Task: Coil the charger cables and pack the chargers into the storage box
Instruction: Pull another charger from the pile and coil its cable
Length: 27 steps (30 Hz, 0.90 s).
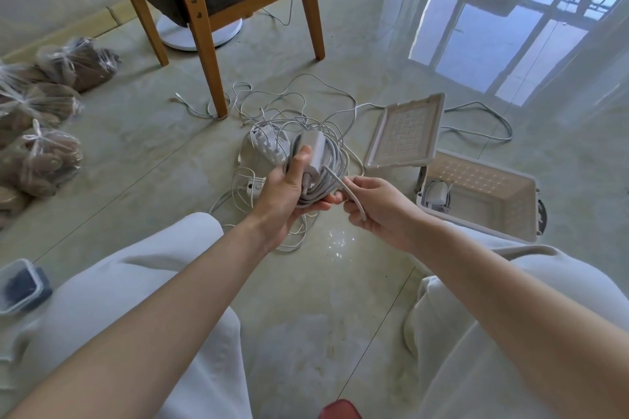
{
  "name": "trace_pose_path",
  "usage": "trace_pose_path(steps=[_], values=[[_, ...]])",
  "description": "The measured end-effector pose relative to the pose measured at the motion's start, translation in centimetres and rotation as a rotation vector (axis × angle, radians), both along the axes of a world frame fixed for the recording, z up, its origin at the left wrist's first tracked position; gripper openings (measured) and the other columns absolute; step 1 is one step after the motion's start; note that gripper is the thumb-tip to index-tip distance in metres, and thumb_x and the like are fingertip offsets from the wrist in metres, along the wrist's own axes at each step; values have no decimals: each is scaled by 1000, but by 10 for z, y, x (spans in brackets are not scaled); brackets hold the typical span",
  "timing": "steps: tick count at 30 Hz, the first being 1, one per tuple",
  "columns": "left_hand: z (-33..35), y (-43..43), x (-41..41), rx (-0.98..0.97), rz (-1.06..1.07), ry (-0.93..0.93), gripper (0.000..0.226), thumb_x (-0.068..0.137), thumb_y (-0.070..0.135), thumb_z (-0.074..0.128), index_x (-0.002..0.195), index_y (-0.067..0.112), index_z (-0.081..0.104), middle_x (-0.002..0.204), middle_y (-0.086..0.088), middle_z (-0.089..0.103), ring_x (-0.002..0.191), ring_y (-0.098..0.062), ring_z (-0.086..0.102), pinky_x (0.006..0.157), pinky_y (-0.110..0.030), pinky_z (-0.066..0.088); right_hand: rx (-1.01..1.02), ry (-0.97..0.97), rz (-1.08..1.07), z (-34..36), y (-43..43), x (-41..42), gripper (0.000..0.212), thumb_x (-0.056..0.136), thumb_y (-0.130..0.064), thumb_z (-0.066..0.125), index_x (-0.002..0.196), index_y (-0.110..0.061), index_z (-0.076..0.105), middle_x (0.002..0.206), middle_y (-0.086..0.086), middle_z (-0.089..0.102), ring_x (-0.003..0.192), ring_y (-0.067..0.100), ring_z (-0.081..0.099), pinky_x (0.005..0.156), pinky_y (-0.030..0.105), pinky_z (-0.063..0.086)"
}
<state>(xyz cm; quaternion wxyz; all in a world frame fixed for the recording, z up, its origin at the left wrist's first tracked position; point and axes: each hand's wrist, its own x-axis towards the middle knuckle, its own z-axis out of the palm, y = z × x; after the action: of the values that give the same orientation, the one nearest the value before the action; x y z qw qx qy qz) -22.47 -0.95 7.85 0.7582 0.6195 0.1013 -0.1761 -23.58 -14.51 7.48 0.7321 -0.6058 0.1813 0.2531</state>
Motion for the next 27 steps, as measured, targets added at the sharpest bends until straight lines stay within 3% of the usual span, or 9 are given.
trace_pose_path(steps=[4,8,21,24,27], values=[[3,0,-1,66,-82,-79,29,96,35,46,98,7,56,76,-16,67,51,-18,64,45,-23,51,49,12,-67,1,-4,1,20,97,-16,45,80,-8,53,62,0,49,48,5,32,41,10,28],[0,-2,-1,169,-106,-131,43,95,33,49,119,-3,42,101,-31,60,51,-21,64,45,-26,53,7,4,-73,-4,-5,1,18,95,-16,48,80,-9,56,62,1,45,50,5,38,41,10,31],[-5,6,2,182,-149,-17,43,94,35,51,118,1,42,81,-16,65,51,-20,65,45,-25,52,-155,-43,-5,-11,2,0,15,96,-17,48,83,-12,55,63,-1,47,54,5,41,50,14,36],[-6,4,2,176,-134,-2,35,95,34,51,112,5,44,79,-14,64,48,-18,64,44,-25,52,-48,-15,-83,-8,3,2,22,97,-5,41,79,-10,52,62,2,42,54,8,36,43,13,29],[-7,3,5,210,-68,-49,26,94,31,53,106,8,46,80,-11,63,47,-16,63,44,-26,53,40,-7,-123,-7,5,3,29,92,10,35,83,-10,54,65,1,47,56,8,37,49,15,28]])
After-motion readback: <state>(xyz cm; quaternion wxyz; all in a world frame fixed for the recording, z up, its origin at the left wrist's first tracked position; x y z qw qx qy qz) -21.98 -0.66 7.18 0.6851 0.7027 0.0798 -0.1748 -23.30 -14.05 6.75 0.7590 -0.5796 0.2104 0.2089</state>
